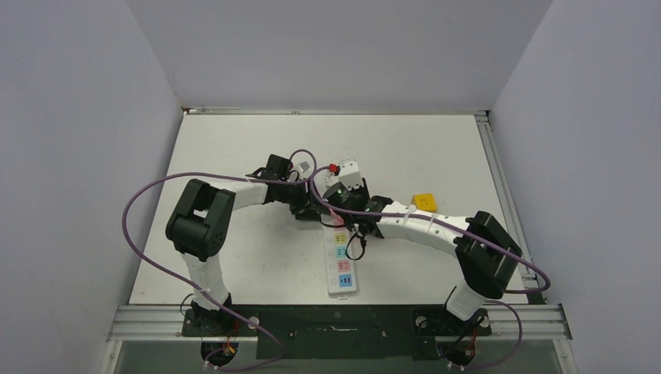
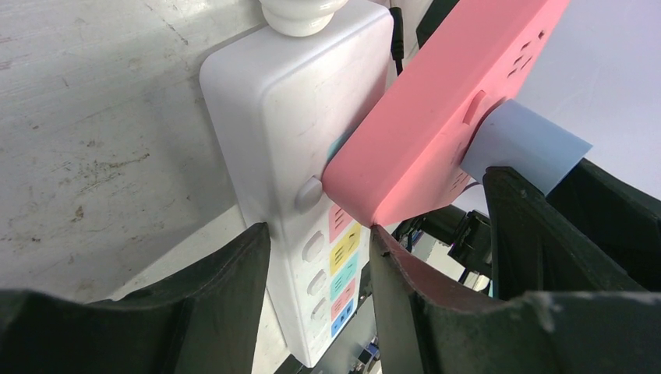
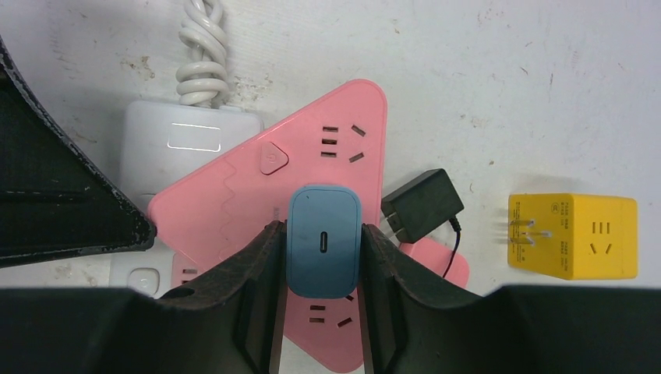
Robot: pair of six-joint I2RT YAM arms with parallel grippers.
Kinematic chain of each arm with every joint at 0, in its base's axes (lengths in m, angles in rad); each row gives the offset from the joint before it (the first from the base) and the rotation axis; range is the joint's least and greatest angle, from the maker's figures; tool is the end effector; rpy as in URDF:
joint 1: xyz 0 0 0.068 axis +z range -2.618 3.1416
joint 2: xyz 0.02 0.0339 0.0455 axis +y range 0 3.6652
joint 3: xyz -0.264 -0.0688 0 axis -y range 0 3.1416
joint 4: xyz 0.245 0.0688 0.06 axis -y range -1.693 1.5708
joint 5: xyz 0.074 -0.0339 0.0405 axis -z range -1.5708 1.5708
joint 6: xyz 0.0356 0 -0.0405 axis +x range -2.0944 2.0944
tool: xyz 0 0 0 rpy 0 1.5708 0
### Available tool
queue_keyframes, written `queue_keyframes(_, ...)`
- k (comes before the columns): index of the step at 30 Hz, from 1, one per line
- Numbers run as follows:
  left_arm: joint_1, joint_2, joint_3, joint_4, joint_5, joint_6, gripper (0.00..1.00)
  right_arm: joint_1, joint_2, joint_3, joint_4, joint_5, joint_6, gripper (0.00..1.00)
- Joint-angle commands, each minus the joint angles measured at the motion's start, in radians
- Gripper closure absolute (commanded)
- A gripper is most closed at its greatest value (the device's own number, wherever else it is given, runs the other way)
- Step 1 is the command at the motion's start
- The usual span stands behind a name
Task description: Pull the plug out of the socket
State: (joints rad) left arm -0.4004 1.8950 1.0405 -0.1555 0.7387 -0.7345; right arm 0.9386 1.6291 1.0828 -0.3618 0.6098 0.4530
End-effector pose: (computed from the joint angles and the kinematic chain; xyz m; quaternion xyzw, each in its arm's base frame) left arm 0.3255 -0.1638 0.1334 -0.0505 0.9003 -0.4313 0.0312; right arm 0.2170 0.2617 0.2197 -0.1221 0.8990 -0.0190 0.4201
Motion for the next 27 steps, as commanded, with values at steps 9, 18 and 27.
queue_keyframes(9,-0.029,0.096,-0.037,-0.092,-0.259,0.064,0.56,-0.051,-0.071,0.0,0.139,-0.318,0.021,0.95)
queue_keyframes(18,-0.03,0.098,-0.038,-0.091,-0.259,0.064,0.57,-0.141,-0.108,-0.047,0.179,-0.479,0.042,0.95)
queue_keyframes(27,-0.029,0.099,-0.037,-0.092,-0.259,0.064,0.57,-0.116,-0.102,-0.04,0.163,-0.392,0.031,0.95)
